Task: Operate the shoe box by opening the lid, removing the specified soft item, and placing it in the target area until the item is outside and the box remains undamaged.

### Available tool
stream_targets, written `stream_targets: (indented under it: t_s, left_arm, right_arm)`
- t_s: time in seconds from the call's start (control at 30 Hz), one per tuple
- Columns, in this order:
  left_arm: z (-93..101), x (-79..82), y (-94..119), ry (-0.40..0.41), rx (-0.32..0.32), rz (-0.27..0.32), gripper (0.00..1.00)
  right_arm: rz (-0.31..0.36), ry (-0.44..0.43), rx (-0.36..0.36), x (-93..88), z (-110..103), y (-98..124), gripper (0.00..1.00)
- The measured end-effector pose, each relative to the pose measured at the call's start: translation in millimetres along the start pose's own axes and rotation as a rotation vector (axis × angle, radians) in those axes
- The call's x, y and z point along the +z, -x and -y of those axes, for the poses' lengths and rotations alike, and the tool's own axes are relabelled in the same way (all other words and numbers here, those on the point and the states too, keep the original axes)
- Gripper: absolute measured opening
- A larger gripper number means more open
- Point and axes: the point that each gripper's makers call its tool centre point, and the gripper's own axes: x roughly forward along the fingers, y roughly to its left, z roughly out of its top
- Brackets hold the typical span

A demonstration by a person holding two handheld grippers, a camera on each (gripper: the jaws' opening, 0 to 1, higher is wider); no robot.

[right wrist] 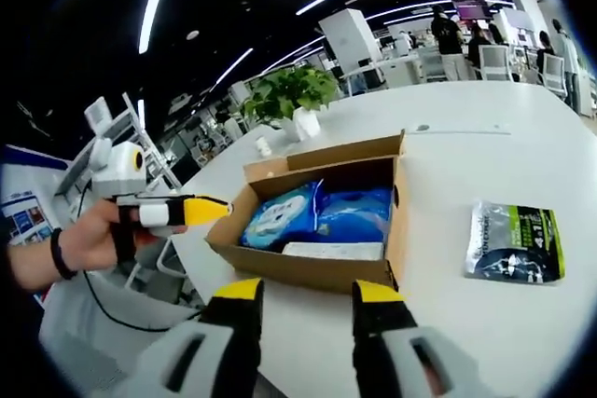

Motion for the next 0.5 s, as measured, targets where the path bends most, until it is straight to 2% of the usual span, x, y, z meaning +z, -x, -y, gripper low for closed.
stream_targets:
  t_s: [0.17,0.3,0.37,0.5]
  left_arm:
    - [-1.9,-0.7,-0.5,0.007,-0.001,-0.003,0.36]
    - [-3.1,0.1,0.1,0.014,0.005,0.001,0.36]
    - [-6.8,-3.5,-0.5,0.006,0.024,-0.017,0.37]
    - [-8.2,-1.3,0.7,0.021,0.025,-0.006,0.37]
  right_arm:
    - [-0.019,0.003,0.016,-1.6,-2.6,-3.3,0.35]
    - [-0.022,0.004,0.026,4.9,-4.5,-7.9,0.35]
    - [-0.026,0.013,0.029,8.7,-5.2,-12.2,0.35]
    - [-0.028,0.029,0.038,19.2,-7.5,-20.0,0.35]
